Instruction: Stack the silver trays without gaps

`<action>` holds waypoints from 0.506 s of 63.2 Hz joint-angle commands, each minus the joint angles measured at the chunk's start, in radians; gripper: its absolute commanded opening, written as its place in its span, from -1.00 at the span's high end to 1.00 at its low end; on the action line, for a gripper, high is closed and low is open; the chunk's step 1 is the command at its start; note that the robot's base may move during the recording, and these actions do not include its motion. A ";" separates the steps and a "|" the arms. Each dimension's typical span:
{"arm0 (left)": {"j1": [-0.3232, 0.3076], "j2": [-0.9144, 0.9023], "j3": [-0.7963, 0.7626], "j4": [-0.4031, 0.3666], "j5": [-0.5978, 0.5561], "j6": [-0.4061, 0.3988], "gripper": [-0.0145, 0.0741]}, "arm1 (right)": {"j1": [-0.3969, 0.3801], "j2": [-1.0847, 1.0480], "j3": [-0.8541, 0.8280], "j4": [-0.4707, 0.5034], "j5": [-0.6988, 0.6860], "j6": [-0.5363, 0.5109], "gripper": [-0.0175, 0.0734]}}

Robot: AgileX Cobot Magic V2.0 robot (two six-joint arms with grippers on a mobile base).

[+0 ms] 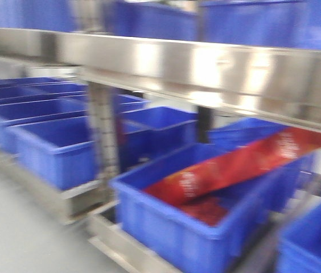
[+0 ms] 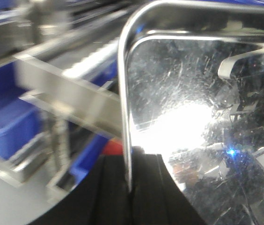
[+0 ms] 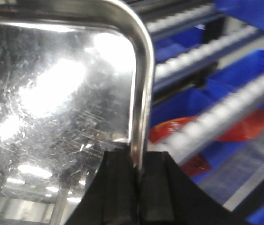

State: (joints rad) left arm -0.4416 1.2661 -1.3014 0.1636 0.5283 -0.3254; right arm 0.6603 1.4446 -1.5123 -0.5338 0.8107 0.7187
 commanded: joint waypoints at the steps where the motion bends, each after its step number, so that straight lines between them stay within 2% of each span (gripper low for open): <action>1: -0.022 -0.014 -0.011 -0.037 -0.077 0.000 0.71 | 0.009 -0.003 -0.002 0.007 -0.087 -0.018 0.79; 32: -0.022 -0.014 -0.011 -0.037 -0.077 0.000 0.71 | 0.009 -0.003 -0.002 0.007 -0.087 -0.018 0.79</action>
State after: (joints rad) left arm -0.4416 1.2646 -1.3014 0.1654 0.5283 -0.3254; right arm 0.6603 1.4446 -1.5123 -0.5338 0.8107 0.7187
